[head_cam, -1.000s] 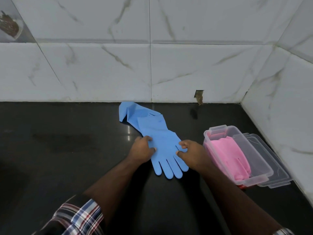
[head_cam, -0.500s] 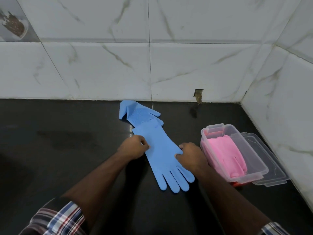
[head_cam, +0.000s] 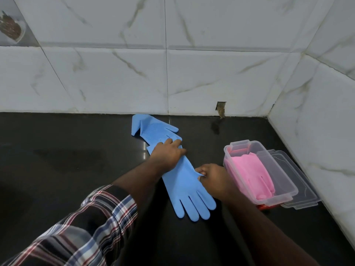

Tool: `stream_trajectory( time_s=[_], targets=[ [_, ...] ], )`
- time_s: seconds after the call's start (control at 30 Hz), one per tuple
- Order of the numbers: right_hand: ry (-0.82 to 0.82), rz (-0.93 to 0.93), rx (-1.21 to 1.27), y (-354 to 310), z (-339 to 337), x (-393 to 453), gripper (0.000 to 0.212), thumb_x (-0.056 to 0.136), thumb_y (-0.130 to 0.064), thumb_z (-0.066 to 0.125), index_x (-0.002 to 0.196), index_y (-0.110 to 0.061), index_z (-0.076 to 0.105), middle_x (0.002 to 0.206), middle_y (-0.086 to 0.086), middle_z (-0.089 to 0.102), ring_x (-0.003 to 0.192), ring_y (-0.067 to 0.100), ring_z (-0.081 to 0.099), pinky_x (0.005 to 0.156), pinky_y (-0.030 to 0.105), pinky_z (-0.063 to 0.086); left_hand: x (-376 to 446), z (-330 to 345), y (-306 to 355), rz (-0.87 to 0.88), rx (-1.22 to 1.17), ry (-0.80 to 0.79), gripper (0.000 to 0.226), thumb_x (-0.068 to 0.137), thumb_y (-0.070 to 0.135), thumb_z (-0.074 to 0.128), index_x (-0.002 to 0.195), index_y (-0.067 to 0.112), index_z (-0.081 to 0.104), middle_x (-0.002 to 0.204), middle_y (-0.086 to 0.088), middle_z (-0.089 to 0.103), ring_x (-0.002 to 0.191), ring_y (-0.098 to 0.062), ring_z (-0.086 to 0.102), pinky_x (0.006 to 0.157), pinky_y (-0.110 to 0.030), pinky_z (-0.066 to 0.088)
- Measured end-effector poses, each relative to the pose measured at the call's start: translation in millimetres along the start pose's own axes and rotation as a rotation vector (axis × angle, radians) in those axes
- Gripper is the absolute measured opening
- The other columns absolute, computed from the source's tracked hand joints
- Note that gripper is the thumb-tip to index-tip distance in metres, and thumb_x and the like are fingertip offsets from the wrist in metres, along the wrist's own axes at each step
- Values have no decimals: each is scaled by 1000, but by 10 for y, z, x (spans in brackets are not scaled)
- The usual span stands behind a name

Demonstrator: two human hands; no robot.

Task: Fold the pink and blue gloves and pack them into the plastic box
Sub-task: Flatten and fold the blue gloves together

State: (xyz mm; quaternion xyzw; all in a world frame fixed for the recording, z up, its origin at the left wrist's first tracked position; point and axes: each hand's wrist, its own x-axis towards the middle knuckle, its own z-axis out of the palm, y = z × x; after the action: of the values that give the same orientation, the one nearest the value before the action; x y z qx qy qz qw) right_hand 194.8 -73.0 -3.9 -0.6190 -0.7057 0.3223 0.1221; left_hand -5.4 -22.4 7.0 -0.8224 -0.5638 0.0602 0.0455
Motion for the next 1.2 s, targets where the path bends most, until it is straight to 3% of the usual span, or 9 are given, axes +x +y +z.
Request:
stream_trajectory(
  time_s=[0.1,0.27,0.37,0.43,0.53,0.6,0.73,0.93,1.2],
  targets=[
    [43,-5,74,-41,-105,-62,26,84,-9,57,94,-28,72,91,-9,73,84,13,68,82,33,55,23,-84,-125,-31,-4,62,32,98,22,50,127,24,62,140,-2,48,119,-28,44,83,-41,43],
    [465,-236,-49,-334,-358,-73,30,82,-2,61,106,-13,74,106,7,73,99,30,64,91,40,48,-142,-373,-538,-89,-169,254,20,95,26,56,110,23,69,122,4,65,108,-26,51,78,-41,48],
    [464,-270,-87,-570,-476,-88,35,82,-4,60,111,-18,73,109,3,72,101,25,63,92,43,50,-391,-482,-732,-129,-242,387,13,93,25,62,101,23,71,102,3,72,97,-26,53,76,-46,50],
    [345,-305,-109,-615,-458,-151,35,78,-4,62,107,-21,73,99,-1,70,92,18,62,87,36,51,-629,-439,-807,-104,-274,418,11,91,24,65,100,24,71,97,3,72,93,-23,53,76,-44,50],
    [-23,-234,-147,-528,-300,-312,30,79,-23,74,108,-27,72,94,-14,67,78,-2,55,74,5,41,-1034,-196,-858,-81,-337,167,24,91,40,63,115,40,64,116,15,65,111,-13,52,93,-40,45],
    [-133,-144,-147,-423,-153,-349,32,80,-35,75,111,-28,72,99,-13,70,80,-3,58,68,1,38,-1268,12,-864,-94,-337,-1,37,89,55,60,125,46,57,128,25,58,122,-7,47,99,-38,37],
    [-53,-4,-173,-313,58,-339,31,83,-33,70,114,-26,71,113,-9,70,100,6,63,87,21,48,-1442,313,-855,-95,-328,-35,40,89,57,59,128,47,55,134,27,54,128,-4,44,97,-33,36],
    [206,179,-226,-102,255,-308,47,82,-30,68,128,-23,61,123,4,56,111,21,57,97,34,46,-1393,488,-980,-111,-348,-40,26,92,41,62,119,40,62,122,18,61,116,-10,52,91,-32,41],
    [363,128,-274,-81,247,-178,31,86,-4,55,112,-16,68,109,7,70,98,24,62,90,35,48,-1415,455,-1078,4,-382,-19,12,94,35,56,99,35,67,96,16,63,92,-4,60,80,-29,48]
  ],
)
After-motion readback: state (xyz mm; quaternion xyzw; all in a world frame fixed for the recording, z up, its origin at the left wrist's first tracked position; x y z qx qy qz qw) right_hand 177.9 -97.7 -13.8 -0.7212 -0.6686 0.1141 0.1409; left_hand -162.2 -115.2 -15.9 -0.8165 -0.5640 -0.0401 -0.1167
